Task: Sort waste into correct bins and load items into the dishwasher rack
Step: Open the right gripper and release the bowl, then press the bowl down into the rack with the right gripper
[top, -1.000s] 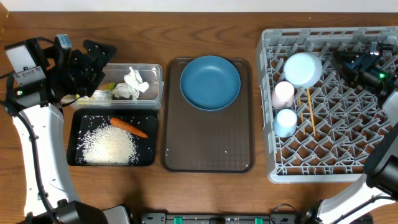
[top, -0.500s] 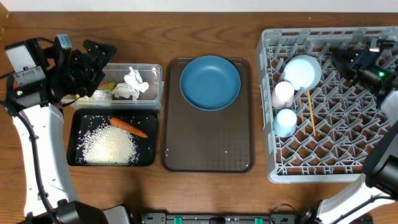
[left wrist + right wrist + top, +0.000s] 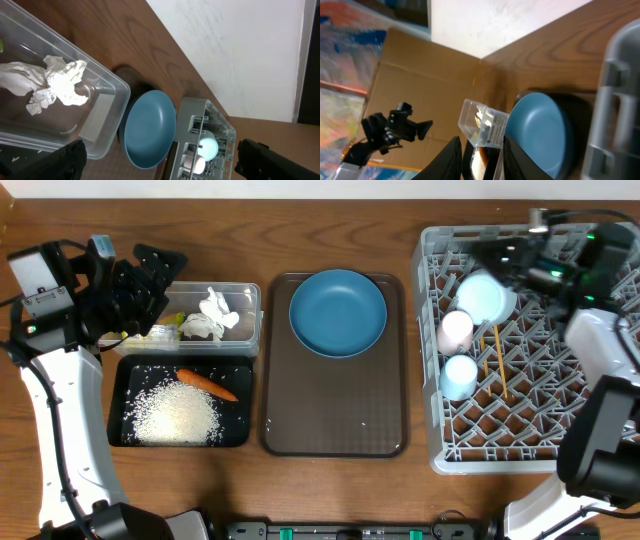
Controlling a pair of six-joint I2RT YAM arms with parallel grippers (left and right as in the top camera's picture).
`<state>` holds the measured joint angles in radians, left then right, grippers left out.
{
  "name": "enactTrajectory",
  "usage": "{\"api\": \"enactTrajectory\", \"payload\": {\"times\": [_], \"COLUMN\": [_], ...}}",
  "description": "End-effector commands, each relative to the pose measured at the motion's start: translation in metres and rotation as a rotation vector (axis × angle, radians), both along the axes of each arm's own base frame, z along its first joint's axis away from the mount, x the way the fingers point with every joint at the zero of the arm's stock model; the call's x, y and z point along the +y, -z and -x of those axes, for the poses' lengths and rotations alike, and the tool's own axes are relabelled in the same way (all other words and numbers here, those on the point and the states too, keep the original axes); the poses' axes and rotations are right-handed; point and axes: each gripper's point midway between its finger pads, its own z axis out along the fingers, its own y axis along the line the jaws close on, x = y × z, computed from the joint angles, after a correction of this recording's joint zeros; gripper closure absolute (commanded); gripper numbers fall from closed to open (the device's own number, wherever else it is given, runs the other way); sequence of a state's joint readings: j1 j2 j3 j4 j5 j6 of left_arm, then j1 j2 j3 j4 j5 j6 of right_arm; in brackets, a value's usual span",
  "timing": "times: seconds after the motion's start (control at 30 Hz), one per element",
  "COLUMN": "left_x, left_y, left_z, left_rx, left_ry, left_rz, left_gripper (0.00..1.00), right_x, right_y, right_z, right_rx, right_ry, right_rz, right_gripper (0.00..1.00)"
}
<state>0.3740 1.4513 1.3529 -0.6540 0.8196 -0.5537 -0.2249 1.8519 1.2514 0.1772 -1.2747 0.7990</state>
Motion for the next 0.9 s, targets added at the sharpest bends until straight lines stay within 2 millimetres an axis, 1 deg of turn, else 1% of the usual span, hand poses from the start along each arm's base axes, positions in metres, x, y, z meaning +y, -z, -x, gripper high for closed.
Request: {"api": "enactTrajectory", "payload": {"times": [0.0, 0.1, 0.2, 0.27, 0.33, 0.4, 0.47, 0.53, 0.6, 0.7, 0.8, 0.87], "left_x": [0.001, 0.001, 0.002, 0.001, 0.001, 0.001, 0.001, 0.001, 0.001, 0.001, 0.001, 0.001], "left_y": [0.001, 0.001, 0.001, 0.001, 0.001, 0.001, 0.001, 0.001, 0.001, 0.001, 0.001, 0.001], "left_z": [0.000, 0.000, 0.000, 0.000, 0.000, 0.000, 0.000, 0.000, 0.000, 0.000, 0.000, 0.000], "left_rx": [0.006, 0.006, 0.006, 0.006, 0.006, 0.006, 0.006, 0.006, 0.006, 0.006, 0.006, 0.006], "left_ry": [-0.007, -0.007, -0.008, -0.007, -0.007, -0.007, -0.007, -0.007, -0.007, -0.007, -0.007, -0.007], "left_rz": [0.003, 0.003, 0.003, 0.003, 0.003, 0.003, 0.003, 0.003, 0.003, 0.003, 0.003, 0.003], "left_gripper": [0.02, 0.02, 0.02, 0.02, 0.02, 0.02, 0.02, 0.02, 0.02, 0.02, 0.02, 0.02], "right_x": [0.026, 0.045, 0.064, 0.076, 0.093, 0.102, 0.106, 0.104, 0.101, 0.093, 0.076, 0.057], "right_y": [-0.005, 0.002, 0.014, 0.024, 0.040, 0.051, 0.061, 0.068, 0.068, 0.062, 0.054, 0.044], "right_z": [-0.005, -0.014, -0.019, -0.019, -0.016, -0.013, -0.012, -0.012, -0.012, -0.009, -0.005, 0.001], "right_rx": [-0.039, -0.034, -0.029, -0.028, -0.025, -0.028, -0.028, -0.014, -0.024, -0.042, -0.058, -0.072], "right_ry": [0.024, 0.064, 0.097, 0.107, 0.107, 0.110, 0.124, 0.151, 0.160, 0.181, 0.232, 0.282], "right_rz": [0.060, 0.105, 0.170, 0.228, 0.312, 0.383, 0.453, 0.503, 0.533, 0.583, 0.691, 0.799], "right_gripper": [0.73, 0.74, 0.74, 0.74, 0.73, 0.72, 0.71, 0.75, 0.76, 0.81, 0.85, 0.85]}}
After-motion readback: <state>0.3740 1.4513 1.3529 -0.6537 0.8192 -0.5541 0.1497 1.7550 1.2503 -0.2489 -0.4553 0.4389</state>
